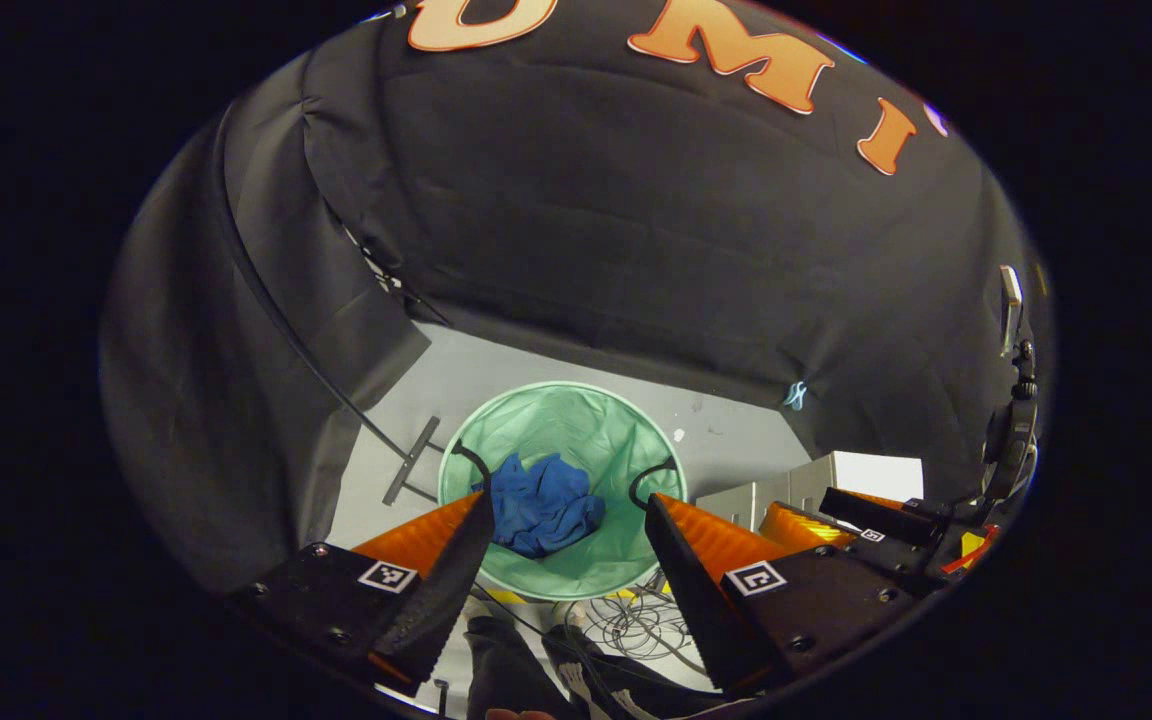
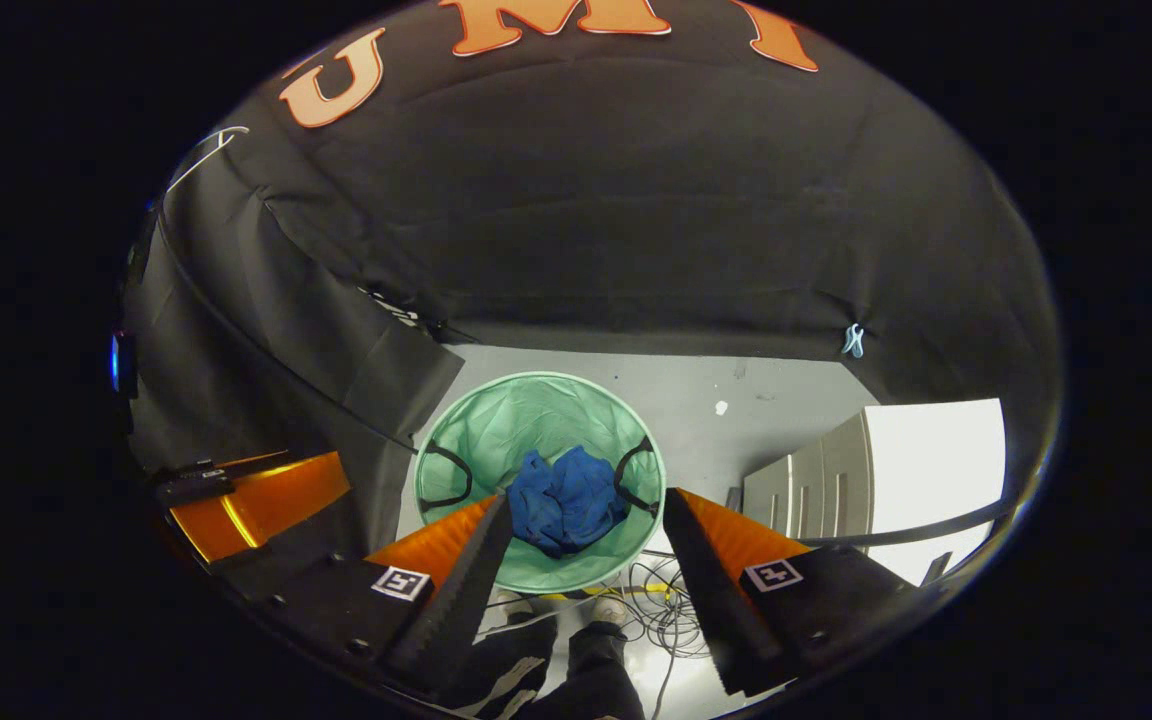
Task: Grasp the clothes on the hanger with both hands and then place them into the laundry hamper below.
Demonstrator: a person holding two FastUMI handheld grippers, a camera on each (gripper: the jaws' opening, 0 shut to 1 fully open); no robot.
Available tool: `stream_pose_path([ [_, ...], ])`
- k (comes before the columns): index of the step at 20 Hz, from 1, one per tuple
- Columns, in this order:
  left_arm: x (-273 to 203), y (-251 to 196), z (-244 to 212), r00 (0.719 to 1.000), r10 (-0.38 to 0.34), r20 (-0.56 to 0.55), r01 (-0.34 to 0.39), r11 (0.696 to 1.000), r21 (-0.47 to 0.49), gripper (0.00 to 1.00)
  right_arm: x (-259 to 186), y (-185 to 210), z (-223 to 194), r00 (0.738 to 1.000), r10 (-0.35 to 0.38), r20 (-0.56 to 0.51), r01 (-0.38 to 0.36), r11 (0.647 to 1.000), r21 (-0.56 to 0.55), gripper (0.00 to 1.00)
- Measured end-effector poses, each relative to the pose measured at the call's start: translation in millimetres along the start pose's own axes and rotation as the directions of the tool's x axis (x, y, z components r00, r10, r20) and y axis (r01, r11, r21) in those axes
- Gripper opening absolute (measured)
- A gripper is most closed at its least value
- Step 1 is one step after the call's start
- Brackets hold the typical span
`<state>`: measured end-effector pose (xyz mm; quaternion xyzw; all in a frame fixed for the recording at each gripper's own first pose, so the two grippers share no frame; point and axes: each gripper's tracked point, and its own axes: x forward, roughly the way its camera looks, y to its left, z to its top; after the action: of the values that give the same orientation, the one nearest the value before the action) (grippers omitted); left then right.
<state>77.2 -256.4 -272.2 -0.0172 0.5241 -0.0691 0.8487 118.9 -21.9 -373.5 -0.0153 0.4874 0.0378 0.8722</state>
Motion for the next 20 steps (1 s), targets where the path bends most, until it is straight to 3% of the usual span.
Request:
stream_pose_path([
  [6, -61, -22, 21, 0.990, -0.012, 0.140, 0.013, 1.000, -0.007, 0.97, -67, -8, 38, 0.986, -0.003, 0.165, 0.014, 0.998, -0.064, 0.99],
  [8, -82, -29, 34, 0.981, -0.017, 0.194, 0.018, 1.000, -0.001, 0.97, -85, -22, 48, 0.974, -0.041, 0.221, 0.065, 0.993, -0.100, 0.98],
  [12, -128, -41, 56, 0.953, -0.019, 0.303, 0.020, 1.000, 0.001, 0.98, -131, -13, 59, 0.952, 0.004, 0.305, 0.024, 0.996, -0.087, 0.99],
  [14, -152, -42, 69, 0.934, -0.017, 0.358, 0.017, 1.000, 0.003, 0.97, -152, -15, 72, 0.930, 0.012, 0.366, 0.022, 0.996, -0.088, 0.99],
  [16, -175, -42, 85, 0.908, -0.019, 0.418, 0.017, 1.000, 0.008, 0.96, -179, -21, 90, 0.898, -0.004, 0.440, 0.053, 0.994, -0.099, 0.98],
  [20, -218, -30, 116, 0.850, -0.004, 0.527, 0.001, 1.000, 0.007, 0.97, -231, -8, 117, 0.833, 0.020, 0.553, 0.041, 0.994, -0.097, 0.99],
])
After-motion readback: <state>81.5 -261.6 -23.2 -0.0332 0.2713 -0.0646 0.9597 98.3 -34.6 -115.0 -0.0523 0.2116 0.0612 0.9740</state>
